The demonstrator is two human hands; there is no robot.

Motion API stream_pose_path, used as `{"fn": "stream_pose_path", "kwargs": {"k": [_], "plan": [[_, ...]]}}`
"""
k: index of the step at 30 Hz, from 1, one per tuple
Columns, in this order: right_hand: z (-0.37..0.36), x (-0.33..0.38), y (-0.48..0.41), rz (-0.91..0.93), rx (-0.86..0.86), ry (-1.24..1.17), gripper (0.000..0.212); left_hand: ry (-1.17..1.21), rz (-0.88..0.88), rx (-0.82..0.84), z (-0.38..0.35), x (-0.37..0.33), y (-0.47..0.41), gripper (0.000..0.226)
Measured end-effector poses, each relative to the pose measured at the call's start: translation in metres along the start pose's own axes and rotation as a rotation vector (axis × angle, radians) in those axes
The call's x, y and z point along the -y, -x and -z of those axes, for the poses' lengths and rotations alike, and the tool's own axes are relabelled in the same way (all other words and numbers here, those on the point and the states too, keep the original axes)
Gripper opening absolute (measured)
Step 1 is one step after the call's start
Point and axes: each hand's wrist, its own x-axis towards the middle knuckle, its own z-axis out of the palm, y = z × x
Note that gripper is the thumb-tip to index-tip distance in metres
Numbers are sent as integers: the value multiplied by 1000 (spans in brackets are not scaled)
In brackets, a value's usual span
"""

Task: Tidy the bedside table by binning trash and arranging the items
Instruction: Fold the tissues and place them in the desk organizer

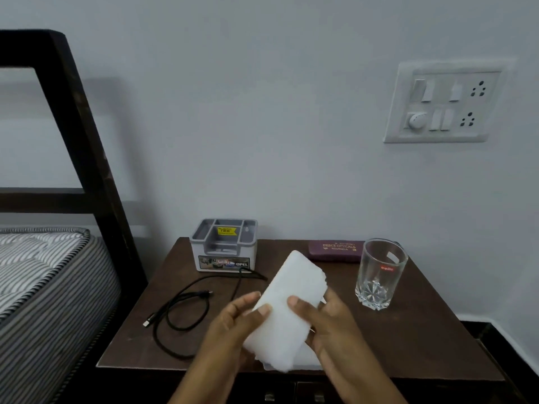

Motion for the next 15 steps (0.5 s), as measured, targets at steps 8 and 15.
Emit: {"fn": "stream_pose_path", "kwargs": {"k": [8, 15], "plan": [[-34, 29, -38, 131, 121, 531, 66, -203, -240, 127, 17, -63, -44, 26], [-73, 46, -145, 333, 74, 864, 45, -291, -482, -4, 30, -124, -135, 10]]}}
